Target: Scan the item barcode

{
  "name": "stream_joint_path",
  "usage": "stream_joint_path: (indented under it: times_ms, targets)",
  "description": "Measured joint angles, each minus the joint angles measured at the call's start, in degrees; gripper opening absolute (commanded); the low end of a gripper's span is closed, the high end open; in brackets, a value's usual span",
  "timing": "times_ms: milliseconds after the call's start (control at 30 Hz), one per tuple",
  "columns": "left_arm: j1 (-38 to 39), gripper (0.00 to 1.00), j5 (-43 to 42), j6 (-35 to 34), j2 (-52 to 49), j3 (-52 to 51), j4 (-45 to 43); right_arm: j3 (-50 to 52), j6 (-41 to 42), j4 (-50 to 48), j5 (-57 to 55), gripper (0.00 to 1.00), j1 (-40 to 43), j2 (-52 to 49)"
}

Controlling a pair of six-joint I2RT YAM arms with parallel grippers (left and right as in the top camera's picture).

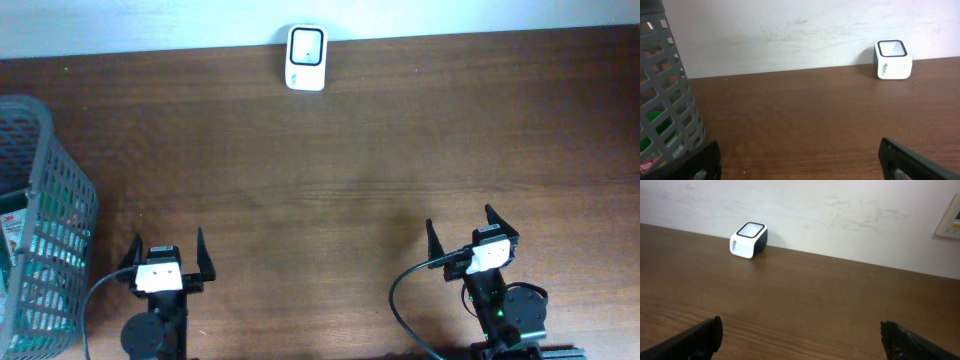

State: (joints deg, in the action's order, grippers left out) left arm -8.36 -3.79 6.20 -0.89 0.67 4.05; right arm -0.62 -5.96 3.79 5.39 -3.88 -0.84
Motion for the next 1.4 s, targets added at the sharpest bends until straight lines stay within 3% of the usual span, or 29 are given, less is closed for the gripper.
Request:
stream_joint_path:
  times_ms: [1200,1400]
  targets:
    - [0.00,0.99,0.02,0.00,-0.15,0.04,0.00,0.00,-0.04,0.00,-0.02,0.98,-2.19,0.00]
    - [0.00,0.99,0.00,0.00,-9.66,6.43,1.53,0.00,-0.07,0.00,0.00,0.98,-2.19,0.11]
